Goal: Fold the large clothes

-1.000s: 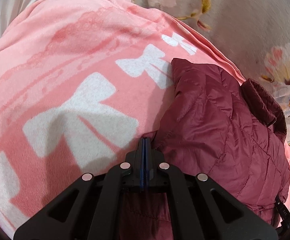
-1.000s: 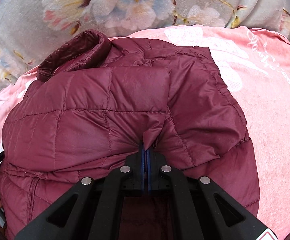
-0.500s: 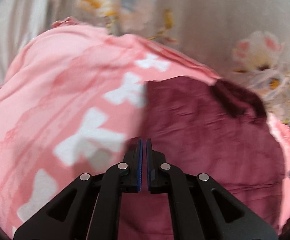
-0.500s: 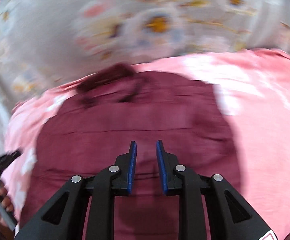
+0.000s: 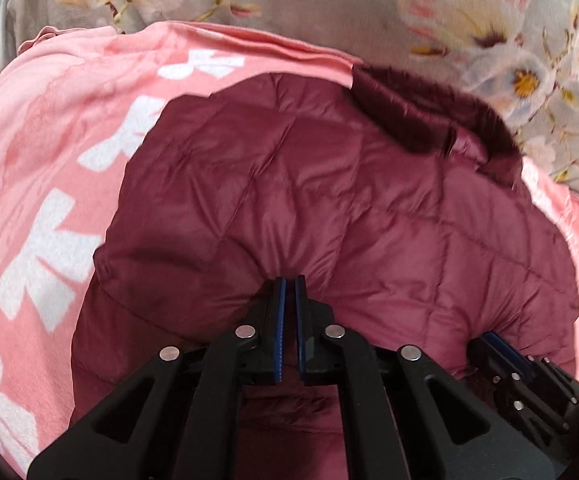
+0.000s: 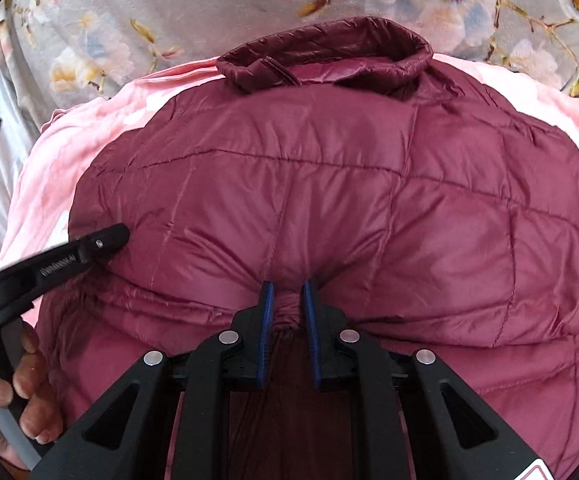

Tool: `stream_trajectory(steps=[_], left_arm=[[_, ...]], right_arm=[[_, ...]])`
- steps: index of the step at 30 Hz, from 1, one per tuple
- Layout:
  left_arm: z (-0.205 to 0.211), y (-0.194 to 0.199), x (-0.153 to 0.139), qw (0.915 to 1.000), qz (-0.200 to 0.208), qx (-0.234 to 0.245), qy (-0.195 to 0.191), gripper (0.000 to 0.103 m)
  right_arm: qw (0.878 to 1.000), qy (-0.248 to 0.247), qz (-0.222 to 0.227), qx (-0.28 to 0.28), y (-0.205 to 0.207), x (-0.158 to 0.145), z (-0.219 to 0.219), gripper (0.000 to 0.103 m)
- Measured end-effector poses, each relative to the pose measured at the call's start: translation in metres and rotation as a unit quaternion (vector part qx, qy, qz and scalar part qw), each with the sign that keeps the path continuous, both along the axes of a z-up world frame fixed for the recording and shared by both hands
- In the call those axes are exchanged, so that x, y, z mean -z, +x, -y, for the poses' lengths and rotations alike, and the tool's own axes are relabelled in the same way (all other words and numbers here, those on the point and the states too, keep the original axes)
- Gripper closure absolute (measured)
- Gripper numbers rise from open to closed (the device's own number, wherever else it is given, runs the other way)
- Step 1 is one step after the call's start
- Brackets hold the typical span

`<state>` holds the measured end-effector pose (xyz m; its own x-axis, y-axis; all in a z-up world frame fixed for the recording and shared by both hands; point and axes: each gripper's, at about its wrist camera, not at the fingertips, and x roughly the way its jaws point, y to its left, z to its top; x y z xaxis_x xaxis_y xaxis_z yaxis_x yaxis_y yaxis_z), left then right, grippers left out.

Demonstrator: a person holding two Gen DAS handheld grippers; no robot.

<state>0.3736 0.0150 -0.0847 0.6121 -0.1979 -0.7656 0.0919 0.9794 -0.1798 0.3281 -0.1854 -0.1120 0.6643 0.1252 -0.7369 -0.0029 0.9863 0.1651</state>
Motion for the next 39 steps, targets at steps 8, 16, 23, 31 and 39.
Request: stream_trajectory(steps=[8, 16, 23, 31, 39], left_arm=[[0.002, -0.014, 0.014, 0.9996, 0.025, -0.001, 0.017, 0.099], [0.005, -0.016, 0.014, 0.9992, 0.031, -0.002, 0.024, 0.099], [0.009, -0.016, 0.014, 0.9988, 0.034, -0.003, 0.036, 0.099], [0.006, -0.017, 0.015, 0.9991, 0.035, -0.002, 0.025, 0.099], [-0.024, -0.007, -0.028, 0.9907, 0.023, 0.027, -0.131, 0.064]], right_arm=[[1.0, 0.006, 0.006, 0.002, -0.006, 0.008, 0.001, 0.091], [1.0, 0.002, 0.007, 0.002, -0.004, 0.008, 0.0, 0.091], [1.0, 0.002, 0.007, 0.002, -0.003, 0.007, 0.0, 0.091], [0.994, 0.106, 0.006, 0.008, -0.006, 0.004, 0.028, 0.088], [0.977, 0.201, 0.051, 0.057, -0.004, -0.054, 0.1, 0.064]])
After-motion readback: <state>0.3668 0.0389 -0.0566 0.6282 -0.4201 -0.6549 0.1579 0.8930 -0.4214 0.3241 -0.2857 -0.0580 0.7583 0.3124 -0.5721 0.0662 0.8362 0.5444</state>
